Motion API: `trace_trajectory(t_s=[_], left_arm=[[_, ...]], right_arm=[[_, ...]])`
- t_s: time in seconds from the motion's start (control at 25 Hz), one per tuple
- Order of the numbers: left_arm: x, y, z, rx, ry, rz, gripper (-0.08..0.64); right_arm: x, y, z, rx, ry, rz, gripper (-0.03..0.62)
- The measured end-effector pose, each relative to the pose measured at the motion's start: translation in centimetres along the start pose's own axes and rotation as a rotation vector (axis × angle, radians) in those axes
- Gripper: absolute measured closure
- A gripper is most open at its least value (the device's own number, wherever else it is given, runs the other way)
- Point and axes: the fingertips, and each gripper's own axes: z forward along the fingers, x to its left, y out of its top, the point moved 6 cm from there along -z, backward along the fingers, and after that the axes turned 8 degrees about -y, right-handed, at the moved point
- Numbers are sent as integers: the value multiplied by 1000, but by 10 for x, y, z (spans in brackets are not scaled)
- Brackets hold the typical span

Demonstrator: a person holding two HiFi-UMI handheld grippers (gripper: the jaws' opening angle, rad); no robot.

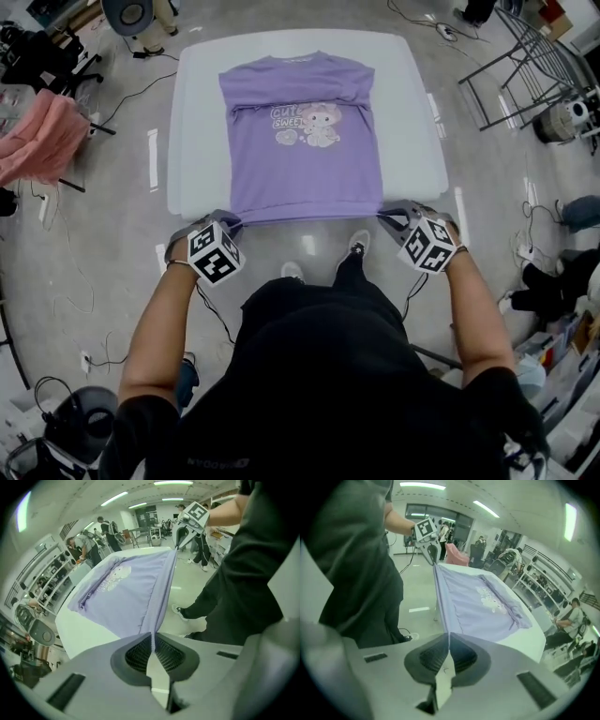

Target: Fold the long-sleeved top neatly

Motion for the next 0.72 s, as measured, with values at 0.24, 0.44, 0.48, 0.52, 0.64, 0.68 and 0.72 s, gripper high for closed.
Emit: trace_trajectory(t_s=[0.24, 0.44, 0.48, 0.52, 0.64, 0.68, 0.72], left_arm=[[30, 14, -27, -95, 27, -75, 534], [72, 30, -49, -144, 92, -80, 534], [79, 34, -50, -146, 103, -80, 534], [86, 38, -51, -146, 114, -80, 534], [112, 52, -53, -129, 143, -77, 534], [122, 56, -53, -121, 150, -80, 534], [132, 60, -53, -117, 154, -87, 534]], right_arm=[[-39, 23, -17, -39, -36, 20, 578], [-80, 40, -12, -45, -86, 20, 578], [-86, 41, -9, -47, -88, 20, 578], [-92, 42, -7, -51, -88, 22, 578], [-119, 44, 0, -70, -78, 30, 578], [-130, 45, 2, -75, -75, 28, 578], [-142, 46, 5, -79, -72, 25, 578]])
